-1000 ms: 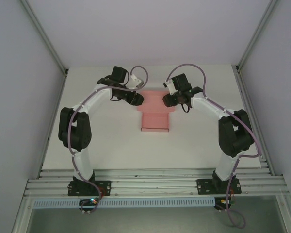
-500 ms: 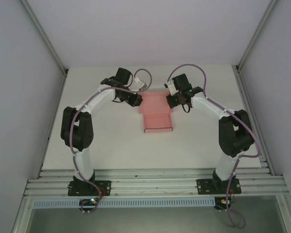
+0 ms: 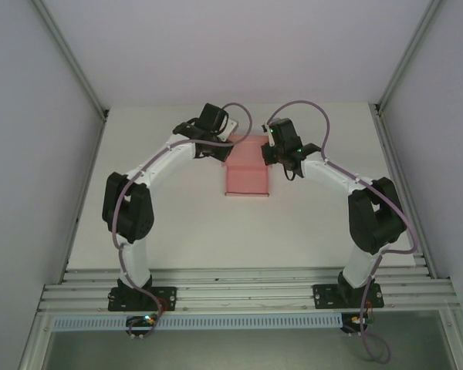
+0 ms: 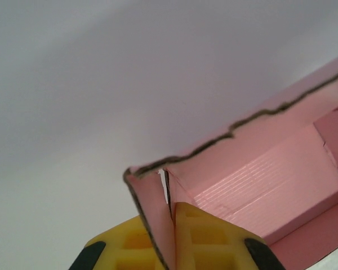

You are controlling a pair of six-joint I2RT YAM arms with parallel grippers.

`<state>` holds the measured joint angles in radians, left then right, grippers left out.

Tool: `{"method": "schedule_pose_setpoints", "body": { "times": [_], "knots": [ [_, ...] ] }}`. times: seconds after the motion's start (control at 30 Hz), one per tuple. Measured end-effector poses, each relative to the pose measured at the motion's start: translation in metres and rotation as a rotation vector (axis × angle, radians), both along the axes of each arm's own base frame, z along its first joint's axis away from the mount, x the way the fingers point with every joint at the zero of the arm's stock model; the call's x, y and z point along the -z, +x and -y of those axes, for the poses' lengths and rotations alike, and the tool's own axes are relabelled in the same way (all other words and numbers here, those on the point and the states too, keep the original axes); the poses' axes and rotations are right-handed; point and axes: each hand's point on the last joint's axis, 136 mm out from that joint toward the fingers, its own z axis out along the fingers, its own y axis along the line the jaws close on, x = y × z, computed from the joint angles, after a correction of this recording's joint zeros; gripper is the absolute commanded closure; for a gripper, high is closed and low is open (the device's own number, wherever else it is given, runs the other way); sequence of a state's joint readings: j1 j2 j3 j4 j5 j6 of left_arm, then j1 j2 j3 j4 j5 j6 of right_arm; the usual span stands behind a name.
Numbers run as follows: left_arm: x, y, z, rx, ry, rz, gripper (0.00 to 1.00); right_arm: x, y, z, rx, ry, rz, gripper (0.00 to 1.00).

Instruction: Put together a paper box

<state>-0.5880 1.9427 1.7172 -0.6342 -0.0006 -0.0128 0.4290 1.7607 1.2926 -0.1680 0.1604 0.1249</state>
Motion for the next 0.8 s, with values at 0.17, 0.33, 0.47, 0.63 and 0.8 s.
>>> {"method": "schedule_pose_setpoints", "body": {
  "times": [0.17, 0.33, 0.47, 0.63, 0.8],
  "knots": [
    [-0.003, 0.013, -0.001, -0.115, -0.038, 0.03, 0.91, -0.007, 0.008, -0.006, 0.11, 0.031, 0.104, 0.88],
    [0.011, 0.018, 0.001, -0.193, -0.098, 0.037, 0.89, -0.02, 0.016, -0.01, 0.235, 0.065, 0.219, 0.88],
    [0.032, 0.012, 0.0, -0.212, -0.131, 0.028, 0.87, -0.016, 0.012, -0.016, 0.264, 0.075, 0.289, 0.88],
    [0.03, 0.009, -0.001, -0.222, -0.169, 0.051, 0.87, -0.004, 0.007, -0.017, 0.274, 0.089, 0.328, 0.88],
    [0.028, 0.004, 0.003, -0.214, -0.22, 0.069, 0.87, 0.019, -0.006, -0.012, 0.268, 0.085, 0.321, 0.88]
  ]
}}
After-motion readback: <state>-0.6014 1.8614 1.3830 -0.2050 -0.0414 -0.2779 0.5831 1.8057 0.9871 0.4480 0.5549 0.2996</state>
